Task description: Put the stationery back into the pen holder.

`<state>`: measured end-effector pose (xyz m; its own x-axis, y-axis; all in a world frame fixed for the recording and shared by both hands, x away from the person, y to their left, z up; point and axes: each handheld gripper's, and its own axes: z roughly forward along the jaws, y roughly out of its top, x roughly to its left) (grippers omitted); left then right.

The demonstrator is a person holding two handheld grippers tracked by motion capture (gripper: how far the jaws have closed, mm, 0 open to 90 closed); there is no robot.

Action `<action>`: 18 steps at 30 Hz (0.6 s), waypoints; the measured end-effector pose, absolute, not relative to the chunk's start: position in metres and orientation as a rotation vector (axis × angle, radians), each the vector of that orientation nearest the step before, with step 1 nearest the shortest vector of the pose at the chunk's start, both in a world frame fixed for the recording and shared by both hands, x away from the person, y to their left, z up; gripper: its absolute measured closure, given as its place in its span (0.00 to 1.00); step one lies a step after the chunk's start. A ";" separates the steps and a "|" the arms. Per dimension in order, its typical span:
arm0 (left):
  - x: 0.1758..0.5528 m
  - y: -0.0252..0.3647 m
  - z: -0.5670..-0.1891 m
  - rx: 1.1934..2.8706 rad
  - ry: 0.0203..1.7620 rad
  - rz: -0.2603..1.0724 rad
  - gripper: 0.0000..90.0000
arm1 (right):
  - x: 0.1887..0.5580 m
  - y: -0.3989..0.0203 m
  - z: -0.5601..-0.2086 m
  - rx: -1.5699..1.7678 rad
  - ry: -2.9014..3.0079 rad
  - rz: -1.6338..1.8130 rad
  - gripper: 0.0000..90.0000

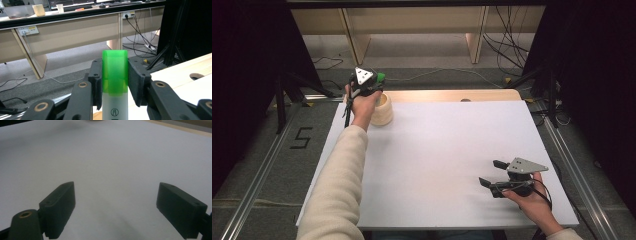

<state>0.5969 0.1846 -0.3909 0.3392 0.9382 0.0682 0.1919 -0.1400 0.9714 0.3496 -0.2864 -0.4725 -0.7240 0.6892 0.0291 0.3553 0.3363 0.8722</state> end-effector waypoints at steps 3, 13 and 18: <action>0.598 0.185 -0.392 1.587 1.051 0.915 0.74 | 0.349 -0.287 -0.472 0.929 2.263 1.336 0.18; 0.599 0.187 -0.397 1.597 1.064 0.910 0.74 | 0.350 -0.287 -0.473 0.926 2.263 1.343 0.18; 0.600 0.188 -0.401 1.605 1.075 0.904 0.74 | 0.349 -0.287 -0.473 0.925 2.268 1.336 0.18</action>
<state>0.5999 0.1883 -0.4008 0.3353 0.9400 0.0628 0.2226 -0.1439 0.9642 0.3494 -0.2865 -0.4726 -0.7260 0.6871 0.0280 0.3576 0.3425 0.8688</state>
